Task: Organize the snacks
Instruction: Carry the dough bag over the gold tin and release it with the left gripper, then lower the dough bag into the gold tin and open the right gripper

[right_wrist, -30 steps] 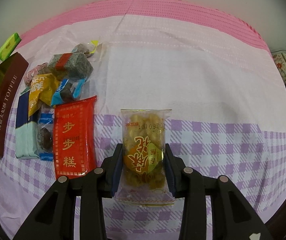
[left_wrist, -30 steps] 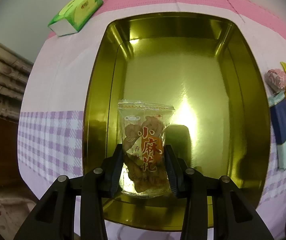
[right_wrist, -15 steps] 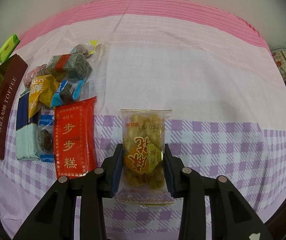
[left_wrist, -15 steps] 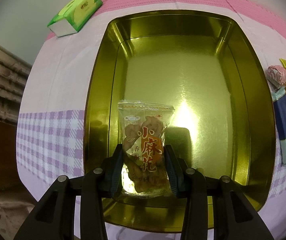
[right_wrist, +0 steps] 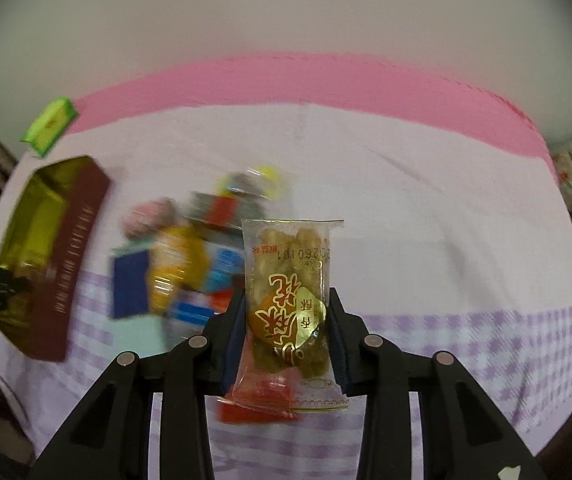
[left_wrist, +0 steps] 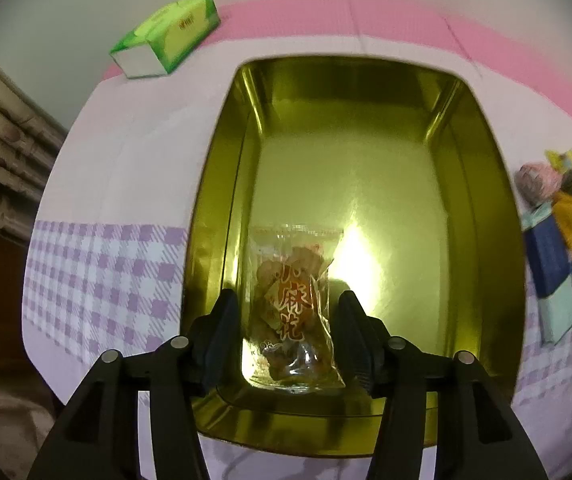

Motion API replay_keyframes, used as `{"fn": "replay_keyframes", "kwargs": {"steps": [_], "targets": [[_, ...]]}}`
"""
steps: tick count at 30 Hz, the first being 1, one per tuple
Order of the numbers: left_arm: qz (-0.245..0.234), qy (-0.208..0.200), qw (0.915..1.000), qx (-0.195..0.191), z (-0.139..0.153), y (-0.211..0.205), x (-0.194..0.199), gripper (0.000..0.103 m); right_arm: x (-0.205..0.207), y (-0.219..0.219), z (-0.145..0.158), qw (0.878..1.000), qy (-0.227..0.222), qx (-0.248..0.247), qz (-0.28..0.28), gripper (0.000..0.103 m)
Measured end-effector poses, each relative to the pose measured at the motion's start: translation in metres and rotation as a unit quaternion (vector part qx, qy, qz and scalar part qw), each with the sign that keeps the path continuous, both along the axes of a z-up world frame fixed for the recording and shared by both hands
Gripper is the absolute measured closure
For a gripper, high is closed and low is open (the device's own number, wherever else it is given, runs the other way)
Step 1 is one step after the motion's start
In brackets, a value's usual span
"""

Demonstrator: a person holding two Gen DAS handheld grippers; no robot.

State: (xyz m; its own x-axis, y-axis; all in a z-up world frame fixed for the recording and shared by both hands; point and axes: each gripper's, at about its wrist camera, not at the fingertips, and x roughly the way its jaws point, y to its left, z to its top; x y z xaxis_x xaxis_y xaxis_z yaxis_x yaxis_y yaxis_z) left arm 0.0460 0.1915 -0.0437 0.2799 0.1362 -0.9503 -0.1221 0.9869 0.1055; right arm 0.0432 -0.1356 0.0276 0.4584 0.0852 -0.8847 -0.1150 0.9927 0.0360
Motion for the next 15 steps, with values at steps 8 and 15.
{"fn": "replay_keyframes", "kwargs": {"steps": [8,15], "targets": [[0.069,-0.093,0.9925,-0.04,0.046,0.036,-0.022,0.046,0.012,0.092,0.018,0.994,0.01,0.068,0.086,0.069],[0.165,-0.115,0.9794,-0.022,0.054,0.085,-0.049,0.042,0.018,0.171,0.008,0.983,0.044,0.119,0.131,0.069]]}}
